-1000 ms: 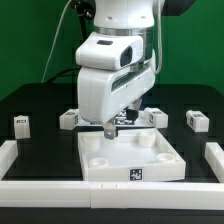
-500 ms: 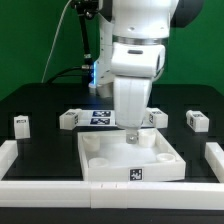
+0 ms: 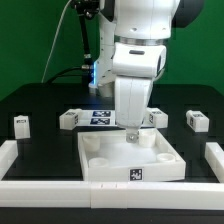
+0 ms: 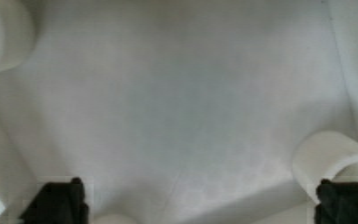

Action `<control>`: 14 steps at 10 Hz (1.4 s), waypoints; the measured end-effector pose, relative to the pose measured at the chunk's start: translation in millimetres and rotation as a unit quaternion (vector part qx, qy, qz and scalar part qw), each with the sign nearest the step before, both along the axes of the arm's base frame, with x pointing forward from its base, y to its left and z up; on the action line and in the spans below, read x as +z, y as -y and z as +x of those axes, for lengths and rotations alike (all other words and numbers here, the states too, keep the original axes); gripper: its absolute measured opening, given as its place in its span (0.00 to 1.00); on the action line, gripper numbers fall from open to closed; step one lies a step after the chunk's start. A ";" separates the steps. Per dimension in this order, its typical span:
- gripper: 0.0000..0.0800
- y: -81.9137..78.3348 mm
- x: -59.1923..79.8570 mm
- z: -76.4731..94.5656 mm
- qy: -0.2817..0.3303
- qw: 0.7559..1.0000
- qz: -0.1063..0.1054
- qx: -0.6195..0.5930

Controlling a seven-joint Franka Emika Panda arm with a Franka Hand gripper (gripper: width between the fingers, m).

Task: Assemble one leg

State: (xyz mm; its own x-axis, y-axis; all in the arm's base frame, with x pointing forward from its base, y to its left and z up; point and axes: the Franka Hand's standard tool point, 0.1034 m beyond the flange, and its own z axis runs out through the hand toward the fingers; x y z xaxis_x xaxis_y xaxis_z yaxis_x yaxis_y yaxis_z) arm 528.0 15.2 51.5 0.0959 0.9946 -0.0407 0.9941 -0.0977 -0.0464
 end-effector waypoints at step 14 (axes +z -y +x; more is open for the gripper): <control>0.81 3.7 -43.9 -74.4 -0.024 0.994 0.011 0.109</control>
Offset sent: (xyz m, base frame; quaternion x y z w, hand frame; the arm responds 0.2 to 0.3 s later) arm -0.0337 0.0019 0.0018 0.0180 -0.0258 -0.1024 0.9942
